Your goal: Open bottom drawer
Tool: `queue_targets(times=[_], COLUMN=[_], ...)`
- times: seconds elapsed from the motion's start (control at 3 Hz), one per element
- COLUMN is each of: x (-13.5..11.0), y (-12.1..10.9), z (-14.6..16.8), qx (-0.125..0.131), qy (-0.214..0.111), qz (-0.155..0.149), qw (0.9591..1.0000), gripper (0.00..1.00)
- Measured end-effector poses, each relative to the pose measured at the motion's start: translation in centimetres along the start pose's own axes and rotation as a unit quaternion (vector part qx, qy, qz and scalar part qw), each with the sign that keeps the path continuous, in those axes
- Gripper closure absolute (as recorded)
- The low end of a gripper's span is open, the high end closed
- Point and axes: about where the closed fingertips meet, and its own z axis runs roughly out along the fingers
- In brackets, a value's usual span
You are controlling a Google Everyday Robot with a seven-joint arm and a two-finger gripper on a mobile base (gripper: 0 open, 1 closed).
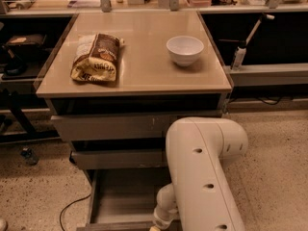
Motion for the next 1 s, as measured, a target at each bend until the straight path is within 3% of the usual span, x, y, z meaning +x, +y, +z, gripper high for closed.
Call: queue_targets(times=[0.33,1.0], x=[1.3,3.7], y=[-0.6,0.4], z=[3.1,4.4], qx=[-0.023,-0.045], qy=[0.019,0.041], qz=[0.004,0.013], qw=[0.9996,0.998], gripper=[0.0,0.0])
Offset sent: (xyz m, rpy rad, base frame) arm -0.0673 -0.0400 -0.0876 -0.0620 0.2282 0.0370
